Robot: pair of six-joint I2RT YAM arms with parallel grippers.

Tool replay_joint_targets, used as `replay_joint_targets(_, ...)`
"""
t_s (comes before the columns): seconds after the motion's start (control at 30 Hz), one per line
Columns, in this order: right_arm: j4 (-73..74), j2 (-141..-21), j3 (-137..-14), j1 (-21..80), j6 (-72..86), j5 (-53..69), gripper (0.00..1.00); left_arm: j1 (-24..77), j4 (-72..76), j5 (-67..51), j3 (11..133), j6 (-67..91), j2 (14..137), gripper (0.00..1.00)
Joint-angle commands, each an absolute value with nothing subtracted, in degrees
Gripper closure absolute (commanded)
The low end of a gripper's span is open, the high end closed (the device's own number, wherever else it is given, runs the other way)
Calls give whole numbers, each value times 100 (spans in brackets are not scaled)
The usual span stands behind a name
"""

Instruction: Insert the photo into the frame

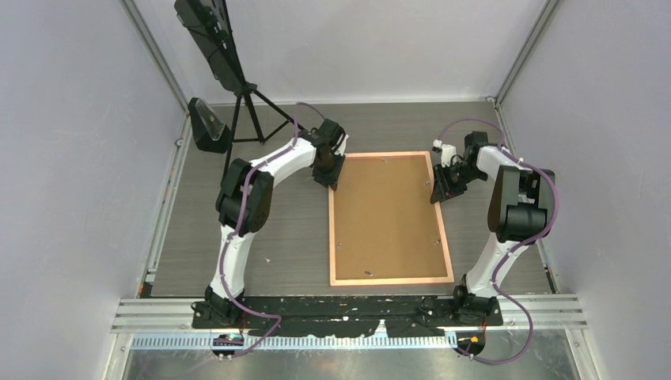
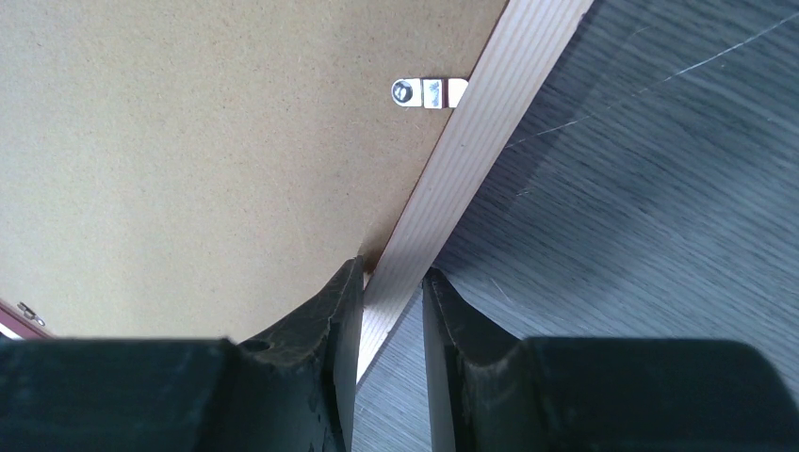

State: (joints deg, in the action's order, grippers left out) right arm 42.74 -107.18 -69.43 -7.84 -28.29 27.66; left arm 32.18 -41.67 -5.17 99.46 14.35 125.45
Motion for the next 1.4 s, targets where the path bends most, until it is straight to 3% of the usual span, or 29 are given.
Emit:
replay_joint_targets(0.0, 4287, -10678, -6978, -729, -3008, 3059, 95, 3217, -4136, -452, 10251, 1248, 12637, 79)
replay_joint_targets(0.13, 4282, -10687, -6979, -729, -3014, 3059, 95, 3213, -4097, -547, 10300, 1249, 12650, 99)
replay_joint_targets(0.33, 4277, -10699, -6970, -729, -3047, 3035, 95, 3210, -3978, -577, 10369, 1166, 12580, 100)
replay_joint_targets(0.53, 4263, -10721, -6972, -729, -3063, 3030, 95, 3211, -4161, -585, 10723, 1057, 12692, 73)
replay_joint_targets(0.8, 4201, -10737, -6908, -729, -3098, 2995, 94, 3217, -4228, -598, 10751, 1100, 12712, 50)
replay_joint_targets(1.0, 4188, -10749, -6895, -728, -3094, 3021, 95, 3216, -4240, -587, 10565, 1049, 12535, 47)
replay_joint_targets(1.37, 4159, -10769, -6829, -731, -3131, 3037, 95, 3189, -4341, -264, 10419, 709, 12547, 57)
